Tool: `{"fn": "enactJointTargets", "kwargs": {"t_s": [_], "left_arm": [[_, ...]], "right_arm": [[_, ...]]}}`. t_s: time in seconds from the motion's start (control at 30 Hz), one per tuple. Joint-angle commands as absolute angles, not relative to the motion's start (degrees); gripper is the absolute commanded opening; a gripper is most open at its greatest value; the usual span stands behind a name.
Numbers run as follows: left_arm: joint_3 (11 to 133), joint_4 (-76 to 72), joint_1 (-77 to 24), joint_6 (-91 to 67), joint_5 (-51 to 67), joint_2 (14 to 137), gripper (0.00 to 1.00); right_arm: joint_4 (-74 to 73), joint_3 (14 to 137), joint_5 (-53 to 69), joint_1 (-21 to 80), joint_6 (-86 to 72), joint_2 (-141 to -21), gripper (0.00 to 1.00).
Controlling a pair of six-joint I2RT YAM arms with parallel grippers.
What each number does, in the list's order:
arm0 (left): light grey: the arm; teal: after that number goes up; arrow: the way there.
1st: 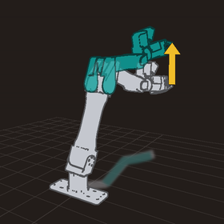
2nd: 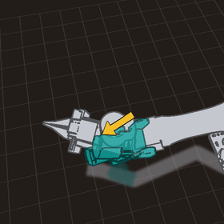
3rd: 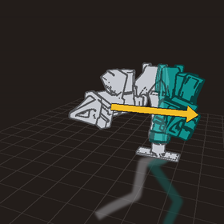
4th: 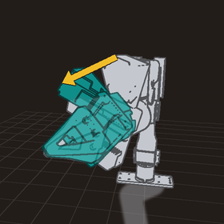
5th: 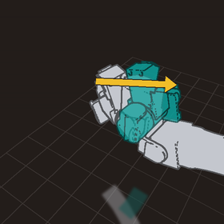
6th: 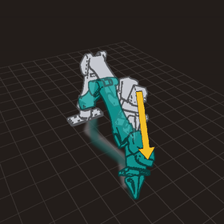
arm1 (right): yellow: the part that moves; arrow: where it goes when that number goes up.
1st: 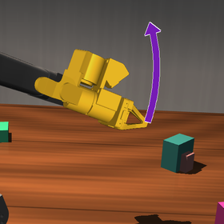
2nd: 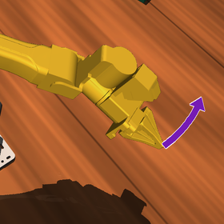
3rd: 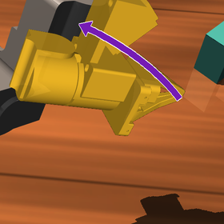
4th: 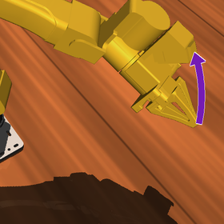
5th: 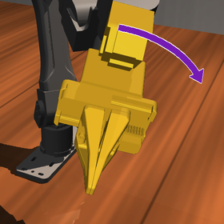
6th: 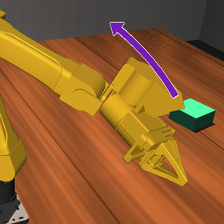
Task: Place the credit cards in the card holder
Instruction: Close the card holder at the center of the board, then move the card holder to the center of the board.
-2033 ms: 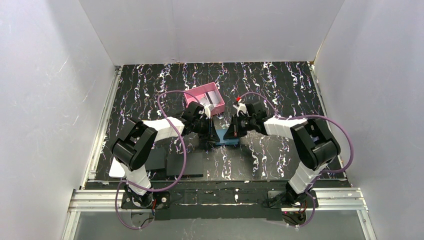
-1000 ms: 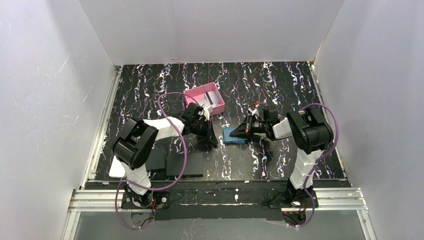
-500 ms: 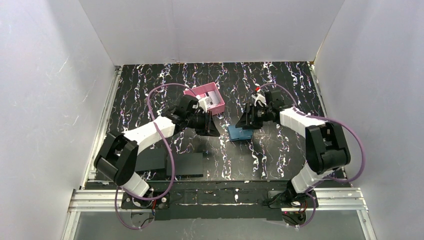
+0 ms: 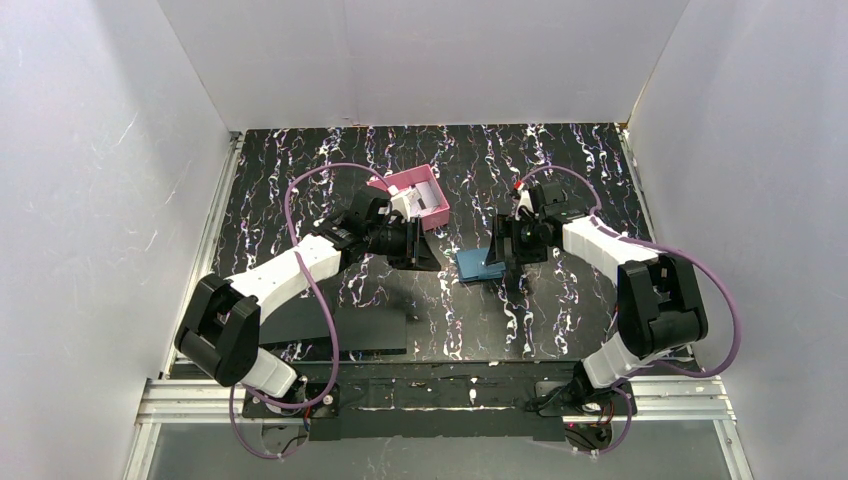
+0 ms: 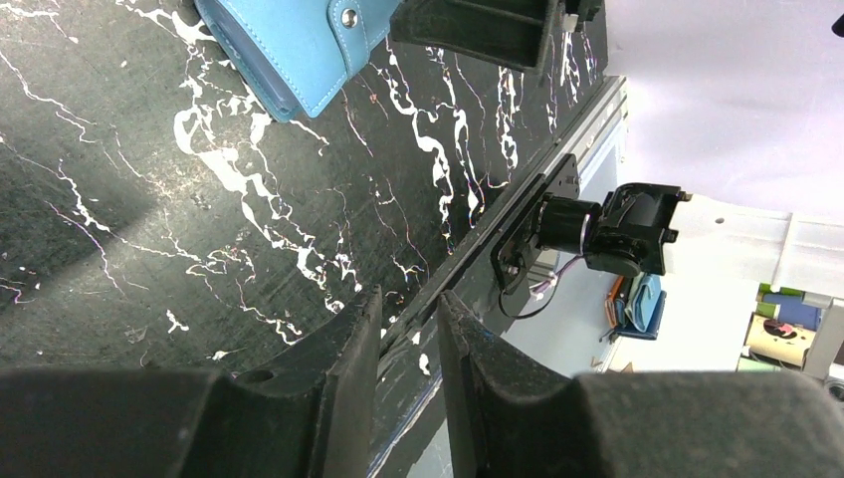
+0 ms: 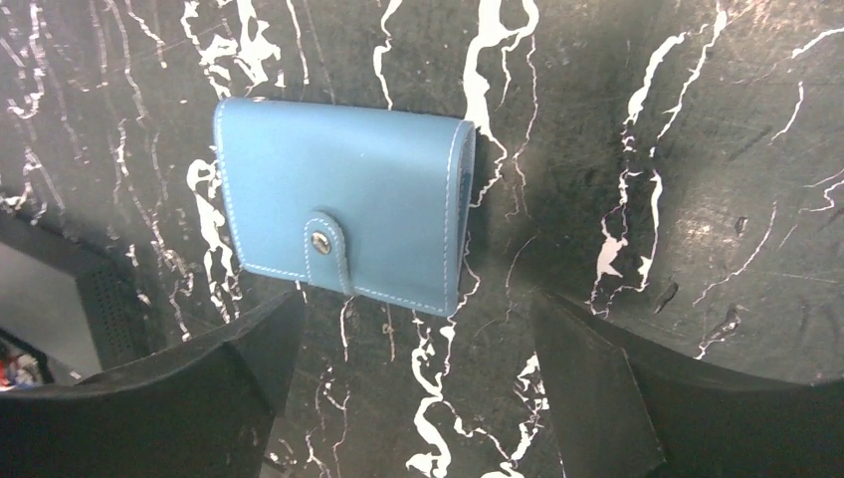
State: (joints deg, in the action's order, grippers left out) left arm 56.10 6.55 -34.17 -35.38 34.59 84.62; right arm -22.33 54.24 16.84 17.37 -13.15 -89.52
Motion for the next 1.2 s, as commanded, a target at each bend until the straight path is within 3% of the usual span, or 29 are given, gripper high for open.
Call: {"fn": "enactJointTargets", "kwargs": {"t_s": [0.0, 0.13, 0.23, 0.4, 0.5, 0.67, 0.8, 0.97, 1.17], "left_arm": [[56.3, 8.2, -34.0, -35.2, 36.1, 81.2, 0.27], [56.3, 8.6, -33.9, -35.0, 36.3, 81.0, 0.27], [56.5, 8.9, -33.9, -34.7, 36.5, 81.1, 0.27], [56.5, 8.4, -33.9, -34.9, 36.9, 81.9, 0.27], [56.2, 7.7, -33.9, -35.3, 37.1, 82.1, 0.28], [56.1, 7.1, -33.9, -35.7, 37.3, 82.9, 0.28], [56.0, 6.4, -33.9, -36.3, 37.8, 83.2, 0.28], [55.9, 6.0, -34.0, -36.8, 38.3, 83.9, 0.28], [55.4, 5.9, -33.9, -37.4, 38.2, 83.0, 0.28]], "right_arm": [[-20.5, 56.6, 12.4, 19.0, -12.0, -91.9, 0.93], [-19.1, 56.5, 12.3, 19.2, -11.8, -93.3, 0.92], [-17.6, 55.7, 12.5, 19.2, -12.3, -94.4, 0.85], [-14.3, 54.3, 15.8, 19.2, -15.9, -95.5, 0.67], [-13.0, 52.4, 17.5, 19.4, -19.9, -95.0, 0.51], [-7.6, 45.6, 23.0, 20.7, -30.1, -90.4, 0.52], [-0.6, 42.5, 31.6, 21.4, -33.2, -86.1, 0.59], [-9.7, 47.6, 23.7, 20.1, -26.8, -86.5, 0.69], [-11.2, 51.5, 20.1, 18.0, -28.8, -90.9, 0.66]]}}
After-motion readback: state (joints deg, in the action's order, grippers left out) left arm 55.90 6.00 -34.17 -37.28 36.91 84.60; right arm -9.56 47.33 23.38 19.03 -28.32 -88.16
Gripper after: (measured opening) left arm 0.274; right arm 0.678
